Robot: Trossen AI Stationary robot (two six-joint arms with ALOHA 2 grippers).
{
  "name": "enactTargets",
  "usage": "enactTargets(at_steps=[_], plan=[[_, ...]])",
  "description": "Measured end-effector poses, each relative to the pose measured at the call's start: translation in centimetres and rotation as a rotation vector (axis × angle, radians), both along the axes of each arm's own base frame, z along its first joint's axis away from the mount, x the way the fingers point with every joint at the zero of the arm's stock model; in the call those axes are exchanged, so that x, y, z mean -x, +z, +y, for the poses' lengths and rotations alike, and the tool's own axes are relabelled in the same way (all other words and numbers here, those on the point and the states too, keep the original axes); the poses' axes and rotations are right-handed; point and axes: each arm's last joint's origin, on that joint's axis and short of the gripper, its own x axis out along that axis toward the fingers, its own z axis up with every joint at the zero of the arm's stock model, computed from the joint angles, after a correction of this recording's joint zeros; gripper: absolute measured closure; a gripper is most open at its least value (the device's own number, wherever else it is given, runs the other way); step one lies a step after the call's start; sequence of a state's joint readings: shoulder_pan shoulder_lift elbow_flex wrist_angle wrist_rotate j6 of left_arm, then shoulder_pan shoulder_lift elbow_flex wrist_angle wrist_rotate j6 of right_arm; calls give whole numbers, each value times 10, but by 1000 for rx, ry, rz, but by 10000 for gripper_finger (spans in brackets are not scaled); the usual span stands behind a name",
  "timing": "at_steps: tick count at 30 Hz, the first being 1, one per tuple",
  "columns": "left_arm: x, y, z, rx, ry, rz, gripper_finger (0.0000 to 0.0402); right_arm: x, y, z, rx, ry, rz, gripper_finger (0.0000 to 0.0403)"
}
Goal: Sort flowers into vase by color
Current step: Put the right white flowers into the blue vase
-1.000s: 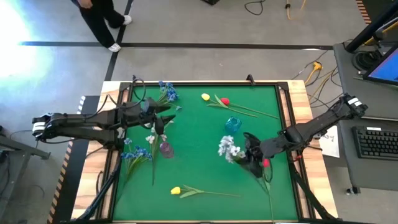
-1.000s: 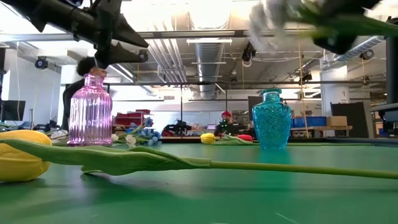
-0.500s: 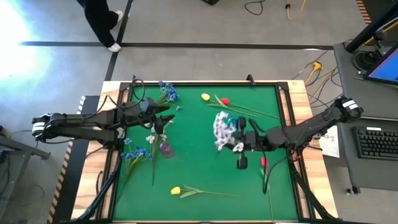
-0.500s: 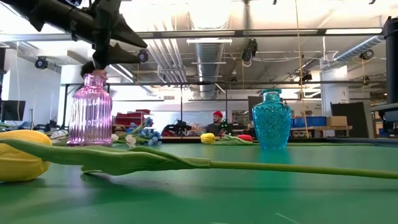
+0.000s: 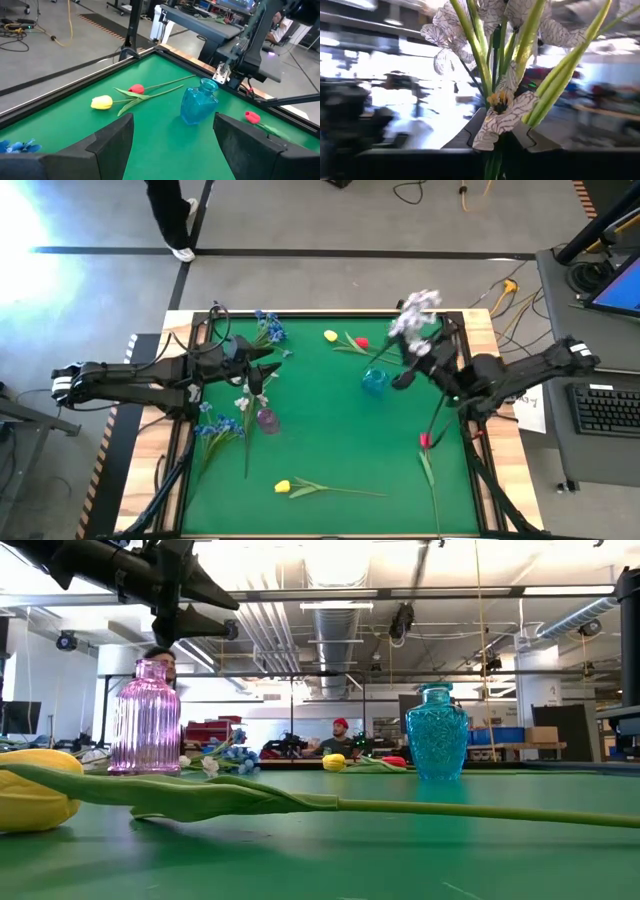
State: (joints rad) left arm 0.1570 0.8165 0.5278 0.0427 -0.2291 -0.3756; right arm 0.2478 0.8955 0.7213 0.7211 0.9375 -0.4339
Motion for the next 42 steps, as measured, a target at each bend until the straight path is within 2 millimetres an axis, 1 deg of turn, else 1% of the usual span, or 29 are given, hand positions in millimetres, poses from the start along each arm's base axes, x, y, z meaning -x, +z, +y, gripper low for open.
enactTargets(at_steps=[3,7,10,14,20,32,37,42], plan=[[0,0,0,0,0,-1,134,14,-5,-4,-44,-1,-12,375],[0,0,1,-5,19,-1,134,24,-18,-8,-79,3,-29,375],[0,0,1,-10,40,0,134,29,-27,-10,-104,-5,-42,375],[0,0,1,-11,42,0,134,30,-38,-11,-97,-11,-18,375],[0,1,1,-12,44,-6,134,26,-48,-15,-89,-41,17,375],[0,1,1,-14,49,-7,134,7,-64,-11,-87,-37,88,371],[0,1,1,-14,50,-7,134,2,-69,-10,-92,-35,107,348],[0,1,1,-14,51,-7,134,-1,-72,-10,-96,-37,117,309]])
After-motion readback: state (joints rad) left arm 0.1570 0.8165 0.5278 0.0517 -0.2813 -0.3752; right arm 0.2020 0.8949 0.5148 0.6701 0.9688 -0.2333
